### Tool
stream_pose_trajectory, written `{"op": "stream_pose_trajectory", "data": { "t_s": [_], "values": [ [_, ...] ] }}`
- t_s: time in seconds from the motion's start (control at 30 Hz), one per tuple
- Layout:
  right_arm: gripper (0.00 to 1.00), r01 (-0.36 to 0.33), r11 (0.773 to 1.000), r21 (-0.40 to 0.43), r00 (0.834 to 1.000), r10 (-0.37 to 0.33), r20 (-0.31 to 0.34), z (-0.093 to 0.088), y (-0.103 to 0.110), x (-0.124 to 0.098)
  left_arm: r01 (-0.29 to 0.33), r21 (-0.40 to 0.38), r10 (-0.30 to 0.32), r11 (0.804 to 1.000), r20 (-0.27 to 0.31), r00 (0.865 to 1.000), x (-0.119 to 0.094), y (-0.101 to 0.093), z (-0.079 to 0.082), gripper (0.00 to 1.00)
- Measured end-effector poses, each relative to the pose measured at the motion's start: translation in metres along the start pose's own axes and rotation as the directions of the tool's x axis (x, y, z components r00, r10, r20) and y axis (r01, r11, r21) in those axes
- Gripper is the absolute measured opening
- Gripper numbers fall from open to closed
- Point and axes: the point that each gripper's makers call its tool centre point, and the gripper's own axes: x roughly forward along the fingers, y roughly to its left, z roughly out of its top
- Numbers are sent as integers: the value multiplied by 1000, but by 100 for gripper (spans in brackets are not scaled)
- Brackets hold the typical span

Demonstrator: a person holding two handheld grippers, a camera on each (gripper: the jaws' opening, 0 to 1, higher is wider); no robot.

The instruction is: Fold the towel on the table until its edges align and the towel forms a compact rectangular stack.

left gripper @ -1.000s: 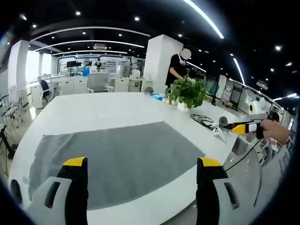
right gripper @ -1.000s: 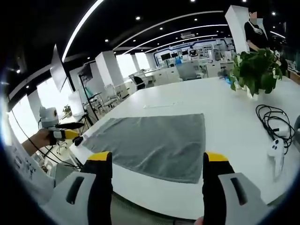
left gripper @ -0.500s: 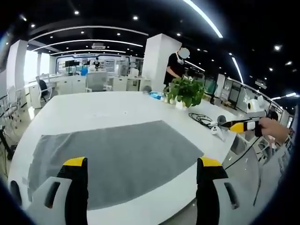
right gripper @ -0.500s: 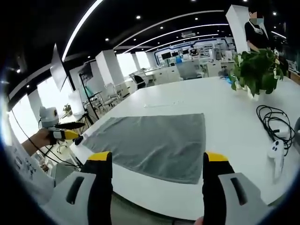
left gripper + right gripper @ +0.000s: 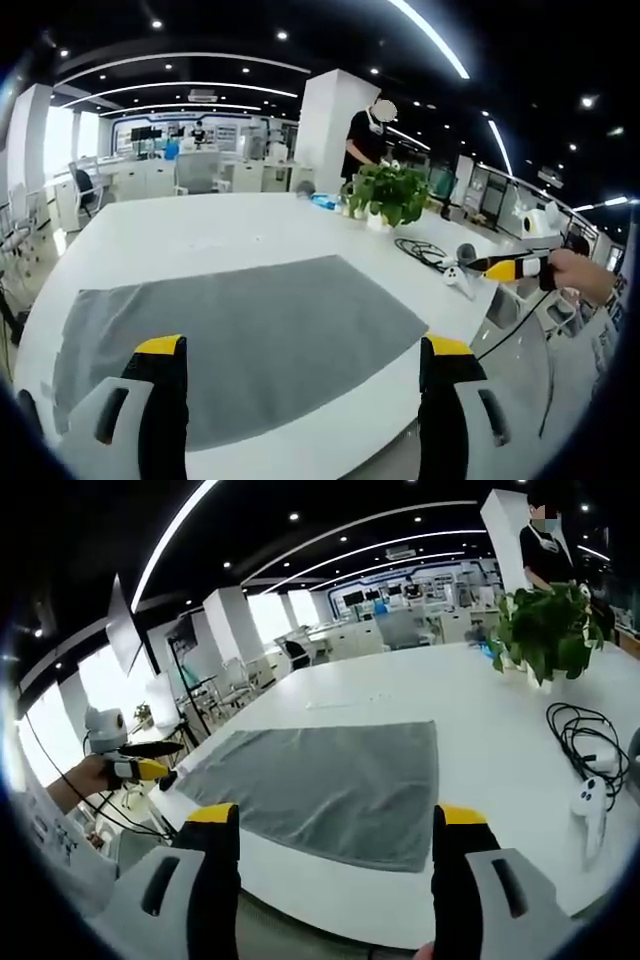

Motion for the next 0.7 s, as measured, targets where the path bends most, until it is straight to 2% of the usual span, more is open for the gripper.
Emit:
{"op": "stream_pose_trajectory", "data": {
  "t_s": [0.4,0.7],
  "values": [
    [79,0,1000,14,1000,0,-9,-3,-8,4,15,-4,-15,1000,-22,1000,8,-5,-5,100],
    [79,5,1000,14,1000,-5,-5,2,-13,4,80,23,-79,997,-34,996,26,-24,1,100]
  ]
}}
